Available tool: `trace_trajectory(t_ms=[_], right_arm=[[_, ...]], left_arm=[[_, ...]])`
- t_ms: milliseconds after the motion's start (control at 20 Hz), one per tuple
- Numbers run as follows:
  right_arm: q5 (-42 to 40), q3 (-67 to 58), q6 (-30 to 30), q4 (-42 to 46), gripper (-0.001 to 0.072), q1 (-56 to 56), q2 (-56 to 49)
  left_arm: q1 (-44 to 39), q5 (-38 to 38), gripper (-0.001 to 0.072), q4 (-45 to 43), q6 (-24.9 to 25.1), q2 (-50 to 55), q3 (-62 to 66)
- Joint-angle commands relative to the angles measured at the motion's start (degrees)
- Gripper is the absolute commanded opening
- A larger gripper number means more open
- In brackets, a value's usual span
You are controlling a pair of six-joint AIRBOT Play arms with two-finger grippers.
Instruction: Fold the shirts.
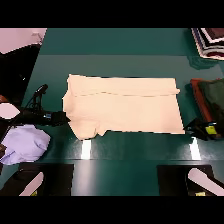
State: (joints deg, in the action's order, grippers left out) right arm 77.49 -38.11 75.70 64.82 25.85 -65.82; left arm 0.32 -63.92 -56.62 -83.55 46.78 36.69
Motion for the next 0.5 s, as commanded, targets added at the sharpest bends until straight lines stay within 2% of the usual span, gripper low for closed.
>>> trace_trajectory(t_ms=[0, 100, 150, 200, 250, 300, 450], right_arm=[[-5.31, 1.99, -0.33, -2.1, 0.0511, -4.96, -3.23], [-6.19, 1.03, -0.33, -1.79, 0.05, -8.04, -4.24], [-6.12, 0.31, -0.33, -1.66, 0.0394, -9.22, -4.39], [-5.57, -0.57, -0.35, -1.29, 0.0247, -10.08, -4.31], [-4.02, -1.73, -0.44, 0.46, 0.0047, -10.93, -3.8], [-2.29, -2.78, -0.81, 3.76, 0.0015, -11.8, -2.69], [4.2, -4.31, -0.79, 13.66, 0.0015, -13.33, 4.48]], left_arm=[[0.02, -0.02, 0.0029, -0.17, 0.0, -0.07, 0.15], [0.02, -0.02, 0.0029, -1.01, 0.02, -0.07, 0.15], [0.02, -0.52, 0.0028, -2.23, 0.0, -0.07, 0.17], [0.02, -1.95, 0.0028, -3.63, 0.0, -0.07, 0.22], [0.02, -4.96, 0.0028, -5.95, -0.04, -0.07, 0.63], [0.02, -8.24, 0.0027, -8.2, -0.04, -0.07, 1.33], [0.02, -14.12, 0.0027, -10.71, 0.44, -2.62, 3.15]])
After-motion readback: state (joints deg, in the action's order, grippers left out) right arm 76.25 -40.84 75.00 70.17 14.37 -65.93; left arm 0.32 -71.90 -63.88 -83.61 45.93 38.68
